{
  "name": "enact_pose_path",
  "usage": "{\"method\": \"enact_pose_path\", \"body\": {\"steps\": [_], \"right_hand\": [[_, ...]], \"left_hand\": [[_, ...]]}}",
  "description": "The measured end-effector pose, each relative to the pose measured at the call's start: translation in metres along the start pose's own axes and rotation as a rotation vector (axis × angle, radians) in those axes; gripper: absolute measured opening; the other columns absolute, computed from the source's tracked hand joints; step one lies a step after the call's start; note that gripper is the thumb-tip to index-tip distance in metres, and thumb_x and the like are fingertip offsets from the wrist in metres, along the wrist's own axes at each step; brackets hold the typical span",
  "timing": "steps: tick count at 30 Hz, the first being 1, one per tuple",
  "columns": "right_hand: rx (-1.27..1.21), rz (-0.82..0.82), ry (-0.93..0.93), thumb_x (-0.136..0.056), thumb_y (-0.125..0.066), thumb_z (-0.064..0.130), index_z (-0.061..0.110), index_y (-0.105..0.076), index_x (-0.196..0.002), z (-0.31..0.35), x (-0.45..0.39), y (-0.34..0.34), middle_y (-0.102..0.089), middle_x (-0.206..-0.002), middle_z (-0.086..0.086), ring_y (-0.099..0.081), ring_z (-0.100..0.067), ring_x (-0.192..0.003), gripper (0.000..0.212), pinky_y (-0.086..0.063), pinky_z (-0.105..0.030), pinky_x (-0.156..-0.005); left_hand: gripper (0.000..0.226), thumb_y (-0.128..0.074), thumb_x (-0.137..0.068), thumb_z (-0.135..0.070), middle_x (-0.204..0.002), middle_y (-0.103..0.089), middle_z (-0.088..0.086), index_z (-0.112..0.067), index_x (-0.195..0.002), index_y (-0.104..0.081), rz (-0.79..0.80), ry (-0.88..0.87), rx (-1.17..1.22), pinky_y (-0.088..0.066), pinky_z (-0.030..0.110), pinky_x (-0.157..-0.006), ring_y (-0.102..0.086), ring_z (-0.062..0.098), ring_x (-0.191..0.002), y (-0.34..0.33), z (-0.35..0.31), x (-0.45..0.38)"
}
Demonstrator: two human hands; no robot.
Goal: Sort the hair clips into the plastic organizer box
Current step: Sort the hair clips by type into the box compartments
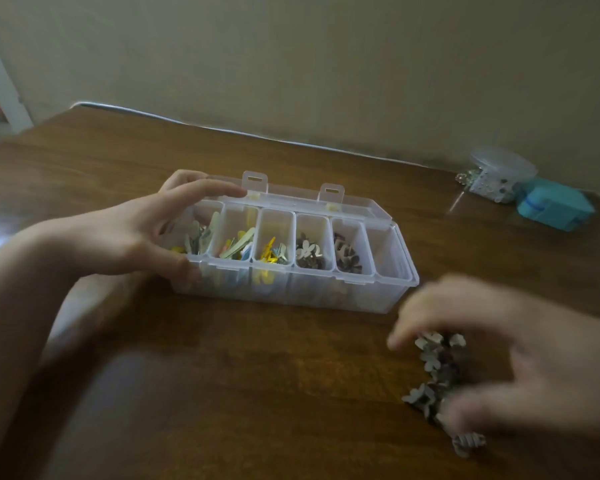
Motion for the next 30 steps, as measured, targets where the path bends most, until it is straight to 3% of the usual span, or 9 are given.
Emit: {"method": "enact_pose_path", "body": {"steps": [1, 2, 4, 7, 16, 21, 25, 27, 30], "right_hand": [[0.027, 0.178, -0.056, -0.016, -0.063, 0.091, 0.055, -0.060, -0.082, -0.005, 0.009, -0.017, -0.063, -0.098, 0.009, -0.055, -0.010, -0.092, 0.076, -0.048, -0.026, -0.087], [0.102, 0.234, -0.043, -0.033, -0.068, 0.086, 0.064, -0.056, -0.091, -0.010, 0.016, -0.020, -0.051, -0.115, 0.022, -0.047, -0.002, -0.105, 0.064, -0.044, -0.023, -0.088], [0.247, 0.188, 0.031, -0.067, -0.068, 0.068, 0.074, -0.038, -0.109, -0.008, 0.027, -0.016, -0.028, -0.122, 0.041, -0.032, 0.013, -0.112, 0.052, -0.041, -0.022, -0.090], [0.327, 0.154, -0.002, -0.080, -0.066, 0.053, 0.065, -0.040, -0.112, -0.012, 0.024, -0.019, -0.032, -0.117, 0.039, -0.036, 0.012, -0.107, 0.043, -0.044, -0.024, -0.089], [0.050, -0.097, 0.092, -0.083, -0.070, 0.038, 0.055, -0.058, -0.102, -0.017, 0.007, 0.003, -0.053, -0.111, 0.029, -0.054, 0.003, -0.097, 0.029, -0.049, -0.022, -0.077], [-0.042, -0.238, 0.187, -0.074, -0.056, 0.065, 0.054, -0.058, -0.103, -0.014, 0.013, 0.024, -0.059, -0.107, 0.029, -0.057, 0.004, -0.100, 0.031, -0.046, -0.014, -0.071], [-0.297, -0.340, 0.260, -0.069, -0.061, 0.066, 0.046, -0.067, -0.093, -0.014, 0.020, 0.040, -0.069, -0.094, 0.013, -0.066, -0.009, -0.086, 0.032, -0.055, -0.023, -0.065], [-0.419, -0.501, 0.265, -0.068, -0.066, 0.060, 0.042, -0.069, -0.087, -0.023, 0.024, 0.056, -0.070, -0.090, 0.006, -0.067, -0.014, -0.080, 0.027, -0.056, -0.031, -0.066], [-0.275, -0.769, 0.166, -0.072, -0.068, 0.058, 0.037, -0.069, -0.089, -0.035, 0.023, 0.071, -0.067, -0.085, 0.010, -0.062, -0.011, -0.077, 0.027, -0.051, -0.027, -0.064]], "left_hand": [[0.097, -0.079, -0.046, -0.056, -0.133, -0.032, -0.035, -0.063, -0.134, -0.039, 0.000, 0.003, -0.005, -0.037, 0.005, -0.093, -0.039, -0.016, -0.124, 0.000, 0.001, 0.000], [0.101, -0.081, -0.044, -0.063, -0.133, -0.032, -0.033, -0.062, -0.135, -0.039, 0.002, 0.002, -0.011, -0.038, 0.010, -0.095, -0.041, -0.012, -0.125, 0.000, 0.001, -0.001], [0.106, -0.079, -0.041, -0.076, -0.133, -0.033, -0.031, -0.060, -0.137, -0.038, 0.006, 0.005, -0.015, -0.038, 0.014, -0.096, -0.042, -0.009, -0.126, 0.001, 0.002, -0.001], [0.107, -0.078, -0.042, -0.078, -0.133, -0.034, -0.029, -0.058, -0.139, -0.037, 0.011, 0.006, -0.014, -0.037, 0.024, -0.097, -0.044, -0.006, -0.126, 0.001, 0.004, -0.001], [0.098, -0.079, -0.048, -0.050, -0.131, -0.036, -0.029, -0.059, -0.137, -0.040, 0.016, 0.025, 0.023, -0.036, 0.028, -0.103, -0.044, -0.001, -0.128, -0.002, 0.003, 0.000], [0.098, -0.078, -0.050, -0.047, -0.133, -0.036, -0.025, -0.057, -0.139, -0.040, 0.020, 0.023, 0.023, -0.036, 0.040, -0.110, -0.045, 0.009, -0.130, -0.003, 0.002, 0.000], [0.097, -0.078, -0.050, -0.047, -0.133, -0.036, -0.027, -0.057, -0.139, -0.039, 0.023, 0.016, 0.027, -0.035, 0.039, -0.110, -0.045, 0.007, -0.131, -0.002, 0.001, -0.001], [0.097, -0.077, -0.050, -0.048, -0.132, -0.035, -0.029, -0.058, -0.138, -0.039, 0.024, 0.014, 0.023, -0.035, 0.036, -0.109, -0.044, 0.006, -0.130, -0.002, 0.002, -0.001], [0.096, -0.077, -0.049, -0.049, -0.131, -0.035, -0.031, -0.059, -0.137, -0.039, 0.023, 0.006, 0.027, -0.035, 0.030, -0.106, -0.043, 0.004, -0.130, -0.002, 0.002, -0.001]]}}
Point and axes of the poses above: each hand's wrist, its own x-axis away from the middle knuckle, its own y-axis out of the back of the hand, z = x × y, the point moved 10 cm from there along -x, towards the middle knuckle
